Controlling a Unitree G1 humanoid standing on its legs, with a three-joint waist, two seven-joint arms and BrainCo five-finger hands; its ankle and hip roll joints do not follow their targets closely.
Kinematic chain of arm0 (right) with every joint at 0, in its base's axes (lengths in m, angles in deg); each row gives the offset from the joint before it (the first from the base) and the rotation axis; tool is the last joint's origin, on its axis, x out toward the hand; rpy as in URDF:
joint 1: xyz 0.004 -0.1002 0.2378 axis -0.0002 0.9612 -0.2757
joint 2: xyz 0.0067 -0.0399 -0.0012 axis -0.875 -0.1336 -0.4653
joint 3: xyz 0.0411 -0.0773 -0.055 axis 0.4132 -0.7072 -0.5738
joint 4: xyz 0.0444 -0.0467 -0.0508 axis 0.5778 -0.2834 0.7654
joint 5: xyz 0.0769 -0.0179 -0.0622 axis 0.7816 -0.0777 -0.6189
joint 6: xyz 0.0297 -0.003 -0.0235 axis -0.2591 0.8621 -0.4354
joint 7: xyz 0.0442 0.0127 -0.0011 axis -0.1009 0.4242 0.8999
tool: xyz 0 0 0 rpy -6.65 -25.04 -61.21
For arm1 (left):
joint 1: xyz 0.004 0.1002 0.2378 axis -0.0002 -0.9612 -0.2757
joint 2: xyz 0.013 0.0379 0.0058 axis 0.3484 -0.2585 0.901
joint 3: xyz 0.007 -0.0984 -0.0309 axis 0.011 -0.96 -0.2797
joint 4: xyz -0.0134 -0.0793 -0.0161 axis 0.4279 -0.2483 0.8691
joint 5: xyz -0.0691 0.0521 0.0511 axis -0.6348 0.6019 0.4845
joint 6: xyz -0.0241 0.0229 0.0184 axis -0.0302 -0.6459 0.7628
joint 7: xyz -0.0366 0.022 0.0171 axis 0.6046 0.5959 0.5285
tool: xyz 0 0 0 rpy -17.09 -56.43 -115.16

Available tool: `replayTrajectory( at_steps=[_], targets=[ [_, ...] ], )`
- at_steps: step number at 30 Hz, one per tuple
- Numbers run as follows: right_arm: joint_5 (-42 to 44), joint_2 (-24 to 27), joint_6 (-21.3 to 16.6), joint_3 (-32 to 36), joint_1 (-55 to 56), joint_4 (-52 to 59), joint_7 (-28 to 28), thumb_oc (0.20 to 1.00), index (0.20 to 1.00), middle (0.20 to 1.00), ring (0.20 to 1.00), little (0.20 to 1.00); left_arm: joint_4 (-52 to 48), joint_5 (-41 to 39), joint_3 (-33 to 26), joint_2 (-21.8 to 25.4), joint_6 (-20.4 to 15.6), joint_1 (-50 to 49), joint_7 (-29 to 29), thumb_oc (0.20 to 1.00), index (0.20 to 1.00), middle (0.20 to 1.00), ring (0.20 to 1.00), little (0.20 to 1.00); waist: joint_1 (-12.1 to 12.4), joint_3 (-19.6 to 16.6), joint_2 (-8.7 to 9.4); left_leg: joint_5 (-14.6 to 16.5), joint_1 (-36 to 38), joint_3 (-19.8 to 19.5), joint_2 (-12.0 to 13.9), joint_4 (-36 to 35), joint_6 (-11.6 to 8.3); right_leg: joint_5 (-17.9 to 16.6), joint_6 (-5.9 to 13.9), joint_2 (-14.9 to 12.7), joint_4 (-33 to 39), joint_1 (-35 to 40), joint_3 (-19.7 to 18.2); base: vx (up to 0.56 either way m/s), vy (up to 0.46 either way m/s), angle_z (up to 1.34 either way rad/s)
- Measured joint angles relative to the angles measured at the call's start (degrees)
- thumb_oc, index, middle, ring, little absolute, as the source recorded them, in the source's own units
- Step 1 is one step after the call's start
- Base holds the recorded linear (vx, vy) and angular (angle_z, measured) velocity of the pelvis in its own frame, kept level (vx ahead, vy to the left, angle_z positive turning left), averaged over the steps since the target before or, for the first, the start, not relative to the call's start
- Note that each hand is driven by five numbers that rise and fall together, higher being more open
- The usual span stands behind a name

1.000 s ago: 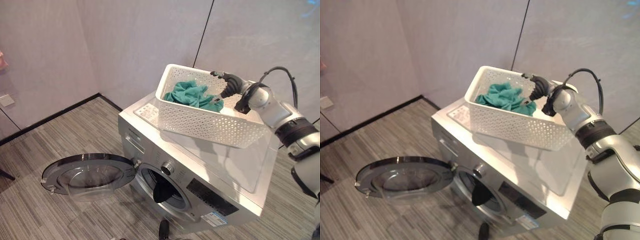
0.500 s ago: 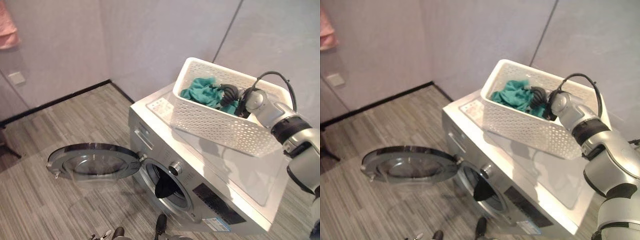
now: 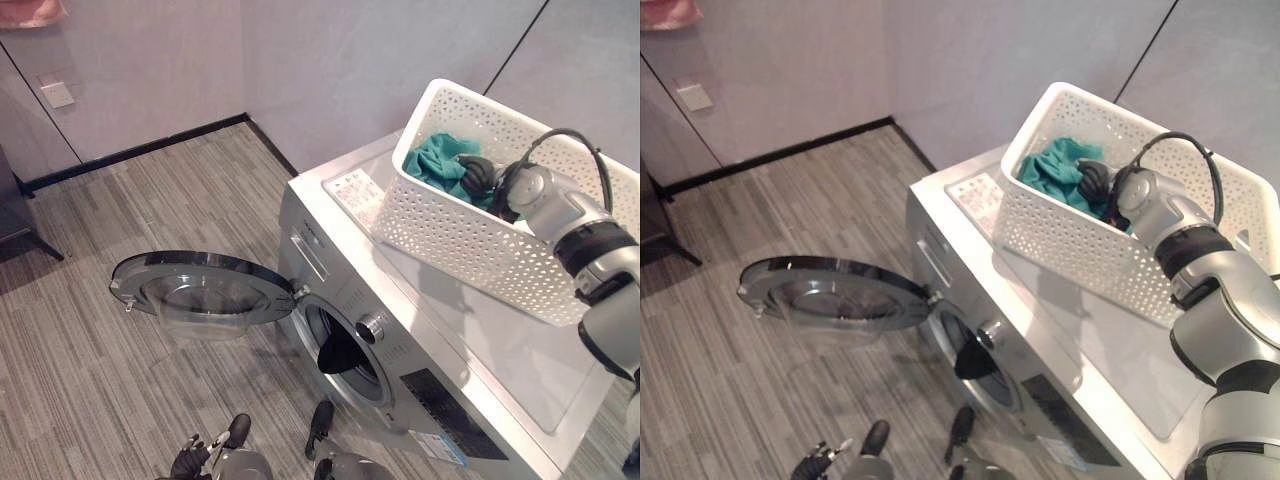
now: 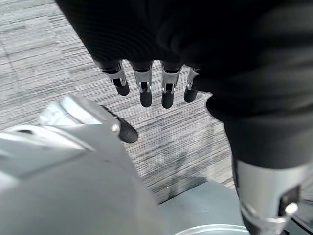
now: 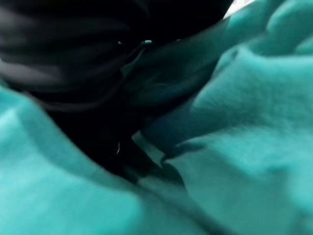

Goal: Grab the laundry basket,head to the washer,open it,put in the laundry and shut it.

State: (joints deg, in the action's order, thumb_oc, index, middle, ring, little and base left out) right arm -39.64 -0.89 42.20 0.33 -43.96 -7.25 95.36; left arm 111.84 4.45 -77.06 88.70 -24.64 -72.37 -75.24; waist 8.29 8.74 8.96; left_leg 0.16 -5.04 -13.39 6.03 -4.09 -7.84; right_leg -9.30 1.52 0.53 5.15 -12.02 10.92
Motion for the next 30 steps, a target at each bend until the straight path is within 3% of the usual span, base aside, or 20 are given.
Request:
replayTrajectory(
  at_steps=[6, 9, 12, 17, 20, 24, 30],
  targets=[
    [2.4, 0.2, 0.2, 1.1, -1.5, -0.9, -1.4, 0.2, 0.2, 0.2, 0.2, 0.2, 0.7, 0.0, -0.4, -0.1, -0.3, 1.1, 0.2, 1.0, 1.0, 1.0, 1.0, 1.0, -0.3, 0.5, -0.82, 0.0, 0.8, 0.3, 0.0, -0.1, 0.04, -0.4, -0.13, 0.1, -0.2, 0.3, -0.5, 0.0, 0.016, -0.03],
    [8.8, 2.0, -0.4, 2.3, -2.1, 4.8, -4.0, 0.2, 0.2, 0.2, 0.2, 0.2, 1.2, 0.0, -0.6, -0.1, -0.3, 1.2, 1.2, 1.0, 1.0, 1.0, 1.0, 1.0, -1.8, 0.6, -0.95, 0.0, 1.8, 1.3, -0.2, -0.2, 0.06, -1.0, -0.85, 0.0, -0.2, 0.9, -1.3, 0.02, 0.024, -0.12],
    [16.4, 7.3, -0.9, 4.7, -2.2, 8.2, -5.1, 0.2, 0.2, 0.2, 0.2, 0.2, 1.5, 0.3, -2.3, -0.4, -0.7, 1.4, 1.3, 1.0, 1.0, 1.0, 1.0, 1.0, -2.7, 0.5, -1.16, 0.1, 3.3, 1.4, -0.1, -0.6, 0.21, -0.8, -0.68, 0.0, -0.2, 2.2, -1.5, 0.01, 0.005, -0.02],
    [29.4, 12.4, -3.0, 13.1, -6.9, 0.9, -10.2, 0.2, 0.2, 0.2, 0.2, 0.2, 3.4, 0.5, -3.3, -0.3, -0.8, 1.3, 1.4, 1.0, 1.0, 1.0, 1.0, 1.0, -3.3, 0.2, -1.48, 0.5, 5.8, 2.9, -0.3, -0.9, 0.77, -0.4, -0.73, 0.0, -0.2, 4.1, -2.7, 0.03, 0.015, -0.12],
    [34.0, 13.6, -3.9, 16.3, -10.9, -1.2, -14.3, 0.2, 0.2, 0.2, 0.2, 0.2, 4.9, 0.5, -3.5, -0.5, -0.7, 1.2, 1.8, 1.0, 1.0, 1.0, 1.0, 1.0, -5.0, -1.1, -2.11, 0.6, 6.1, 3.1, -0.2, -0.9, 0.92, -0.4, -0.73, -0.1, -0.2, 4.2, -2.9, 0.03, 0.014, -0.05],
    [36.3, 13.5, -5.8, 18.6, -12.8, -0.6, -19.4, 0.2, 0.2, 0.2, 0.2, 0.2, 5.0, 0.5, -4.6, -1.1, -0.7, 0.7, 2.3, 1.0, 1.0, 1.0, 1.0, 1.0, -5.9, -3.9, -3.2, 0.6, 6.2, 3.5, -0.2, -0.9, 1.0, -0.4, -0.77, 0.1, -0.1, 4.3, -3.2, 0.02, 0.016, -0.05],
    [36.0, 13.2, -6.6, 20.8, -12.8, 0.2, -23.9, 0.2, 0.2, 0.2, 0.2, 0.2, 4.9, 0.6, -4.5, -2.3, -0.6, 0.4, 3.4, 1.0, 1.0, 1.0, 1.0, 1.0, -6.0, -4.7, -3.39, 0.7, 7.9, 4.4, -0.3, -1.0, 1.06, -0.5, -0.86, 0.2, -0.1, 5.3, -4.1, 0.0, 0.02, -0.07]
  ],
)
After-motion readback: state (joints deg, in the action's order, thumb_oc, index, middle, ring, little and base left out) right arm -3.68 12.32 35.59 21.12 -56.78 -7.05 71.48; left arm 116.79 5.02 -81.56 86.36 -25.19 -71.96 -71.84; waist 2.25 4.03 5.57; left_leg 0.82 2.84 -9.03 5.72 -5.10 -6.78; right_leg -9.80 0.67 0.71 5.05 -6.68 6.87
